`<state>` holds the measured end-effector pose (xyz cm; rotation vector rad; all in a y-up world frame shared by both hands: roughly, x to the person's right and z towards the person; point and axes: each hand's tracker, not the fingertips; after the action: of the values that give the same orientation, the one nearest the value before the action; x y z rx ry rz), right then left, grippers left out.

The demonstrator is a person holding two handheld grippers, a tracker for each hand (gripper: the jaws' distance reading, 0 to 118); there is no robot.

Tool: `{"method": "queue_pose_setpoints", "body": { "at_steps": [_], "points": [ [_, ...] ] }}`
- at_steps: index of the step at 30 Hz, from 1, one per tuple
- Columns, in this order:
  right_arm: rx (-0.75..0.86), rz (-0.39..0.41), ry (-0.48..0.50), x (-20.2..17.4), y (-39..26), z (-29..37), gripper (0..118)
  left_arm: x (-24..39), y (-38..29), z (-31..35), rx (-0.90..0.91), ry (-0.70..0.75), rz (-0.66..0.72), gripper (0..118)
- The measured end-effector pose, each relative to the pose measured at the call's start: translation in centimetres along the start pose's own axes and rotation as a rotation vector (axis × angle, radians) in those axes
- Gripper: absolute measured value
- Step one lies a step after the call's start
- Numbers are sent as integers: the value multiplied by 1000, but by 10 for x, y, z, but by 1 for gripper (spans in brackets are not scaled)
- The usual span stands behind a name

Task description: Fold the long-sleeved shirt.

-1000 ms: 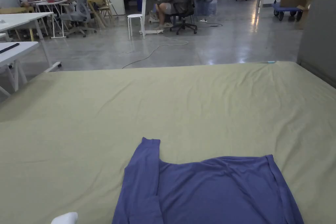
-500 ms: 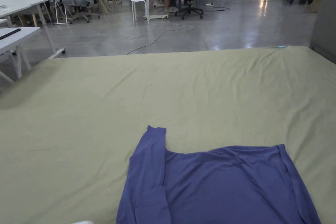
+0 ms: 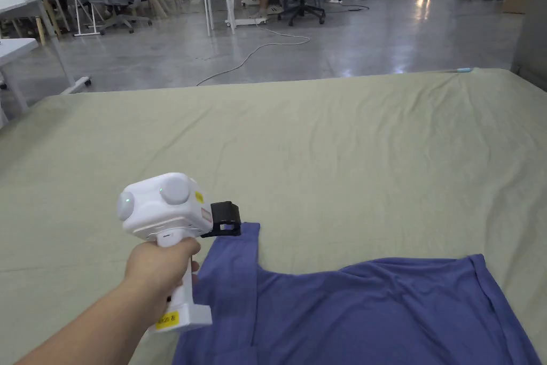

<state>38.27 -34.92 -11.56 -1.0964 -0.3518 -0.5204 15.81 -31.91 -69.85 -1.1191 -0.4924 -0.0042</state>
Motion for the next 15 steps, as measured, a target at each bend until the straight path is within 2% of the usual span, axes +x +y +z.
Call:
{"method": "queue_pose_setpoints", "body": {
  "at_steps": [2,4,5,6,7,8,9,10,11,12,13,15],
  "points": [
    [9,-29,32,6,0,1,0,7,10,-36,-51,15,-6,113],
    [17,-54,32,13,-1,1,0,13,18,-65,-69,83,-91,107],
    [15,-59,39,16,-1,-1,0,15,16,-77,-85,114,-154,95],
    [11,-60,48,13,-2,-2,0,15,13,-87,-124,142,-195,68],
    [9,-60,54,14,-2,-3,0,23,7,-93,-166,239,-212,49],
    [5,-59,61,15,-2,-4,0,21,4,-81,-132,168,-184,48],
    [3,-59,67,17,-1,-5,0,21,6,-74,-122,175,-151,37],
    [0,-62,70,14,0,-6,0,21,4,-63,-103,182,-148,0],
    [-5,-65,71,16,0,-7,0,16,16,-56,-97,184,-149,0],
    [-13,-68,76,19,0,-9,0,13,23,-36,33,196,-138,0],
    [-17,-73,86,21,0,-9,0,11,22,-14,56,154,-132,0],
    [-14,-75,86,22,-2,-9,0,14,3,31,80,103,-266,0]
  ]
}}
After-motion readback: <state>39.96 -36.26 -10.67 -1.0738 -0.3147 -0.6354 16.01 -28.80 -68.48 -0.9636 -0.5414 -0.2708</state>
